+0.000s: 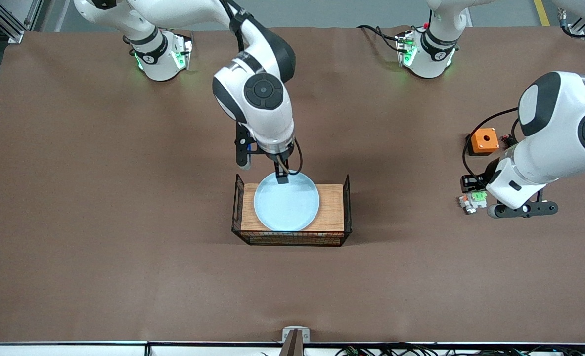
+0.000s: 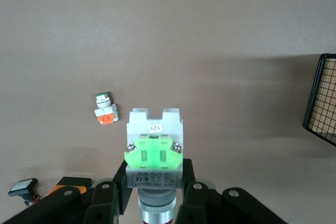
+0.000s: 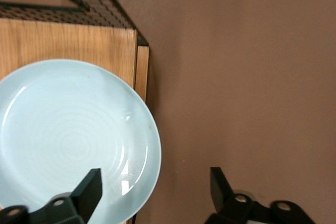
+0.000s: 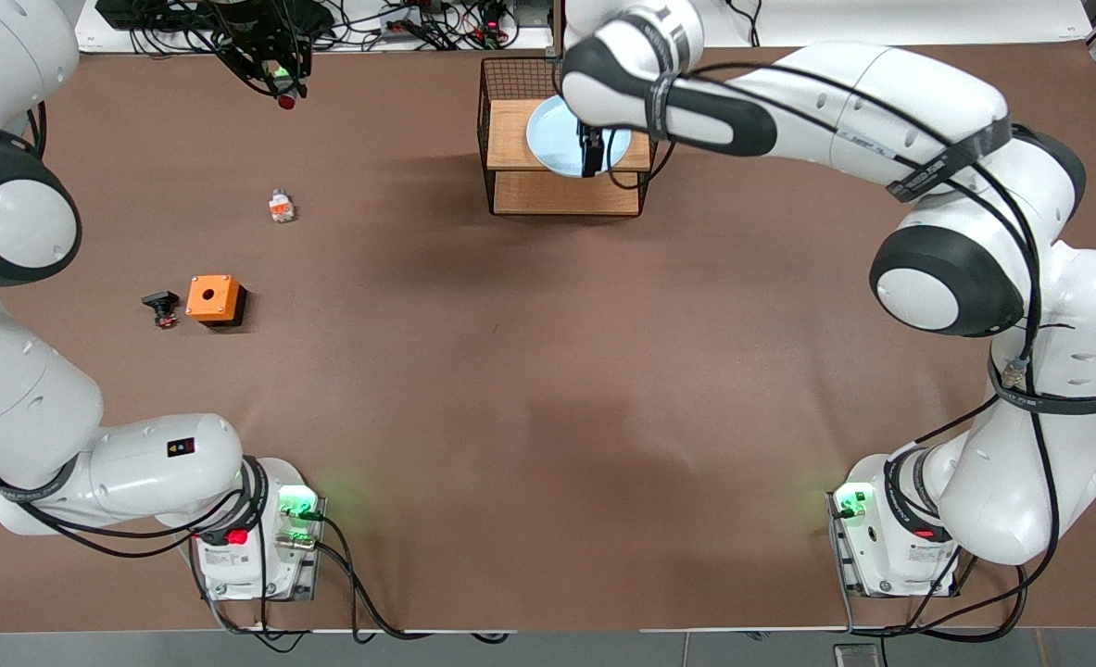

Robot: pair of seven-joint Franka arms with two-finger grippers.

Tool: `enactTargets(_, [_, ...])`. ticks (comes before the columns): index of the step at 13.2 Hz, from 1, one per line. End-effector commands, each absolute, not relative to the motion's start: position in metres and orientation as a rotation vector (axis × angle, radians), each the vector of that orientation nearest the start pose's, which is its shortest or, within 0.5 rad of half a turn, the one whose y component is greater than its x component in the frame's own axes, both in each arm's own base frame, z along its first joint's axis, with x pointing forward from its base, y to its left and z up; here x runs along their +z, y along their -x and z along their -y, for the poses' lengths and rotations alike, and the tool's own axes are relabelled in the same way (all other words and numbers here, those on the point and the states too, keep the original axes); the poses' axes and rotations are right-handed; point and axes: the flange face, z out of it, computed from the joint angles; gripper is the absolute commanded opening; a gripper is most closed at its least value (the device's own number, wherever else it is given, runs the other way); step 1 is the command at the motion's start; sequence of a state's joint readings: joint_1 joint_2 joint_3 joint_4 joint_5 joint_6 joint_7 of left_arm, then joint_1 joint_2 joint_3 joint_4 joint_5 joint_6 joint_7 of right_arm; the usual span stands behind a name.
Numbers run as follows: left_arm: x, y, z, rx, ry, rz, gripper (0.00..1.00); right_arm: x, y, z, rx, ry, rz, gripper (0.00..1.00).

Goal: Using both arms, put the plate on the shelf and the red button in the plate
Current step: 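Open the right gripper and withdraw it from the plate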

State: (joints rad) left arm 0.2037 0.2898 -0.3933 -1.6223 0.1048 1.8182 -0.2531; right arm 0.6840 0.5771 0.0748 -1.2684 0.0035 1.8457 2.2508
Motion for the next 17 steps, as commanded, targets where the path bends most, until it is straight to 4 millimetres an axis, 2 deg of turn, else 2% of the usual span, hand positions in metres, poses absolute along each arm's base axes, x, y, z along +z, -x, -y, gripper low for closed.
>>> enactTargets(1, [0.469,-0.628,0.092,0.075,3.119,0.069,0.00,0.482,-0.521,-0.474,0.068,2.353,-2.079,1.00])
enactTargets(2, [0.468,-0.628,0.092,0.078,3.120,0.069,0.00,0.500,-0.518,-0.464,0.069,2.419,-2.015,1.00])
enactTargets(4, [0.467,-0.629,0.094,0.073,3.122,0.061,0.01,0.537,-0.517,-0.427,0.079,2.540,-1.918,1.00])
enactTargets(6, [0.466,-0.629,0.099,0.068,3.123,0.054,0.01,0.574,-0.509,-0.395,0.090,2.734,-1.664,1.00])
enactTargets(7, [0.466,-0.629,0.099,0.069,3.125,0.055,0.01,0.593,-0.515,-0.364,0.100,2.793,-1.560,1.00])
enactTargets(9, [0.469,-0.629,0.100,0.064,3.130,0.057,0.01,0.620,-0.517,-0.318,0.149,2.911,-1.337,1.00])
enactTargets(11, [0.475,-0.629,0.109,0.048,3.140,0.039,0.01,0.633,-0.520,-0.274,0.172,2.978,-1.189,1.00])
enactTargets(13, [0.490,-0.632,0.113,0.003,3.150,0.033,0.00,0.639,-0.520,-0.233,0.182,3.031,-1.020,1.00])
enactTargets(15, [0.507,-0.629,0.132,-0.012,3.165,0.043,0.00,0.642,-0.520,-0.202,0.180,3.060,-0.893,1.00])
enactTargets(17, [0.519,-0.624,0.153,-0.010,3.175,0.081,0.00,0.642,-0.529,-0.172,0.190,3.074,-0.813,1.00])
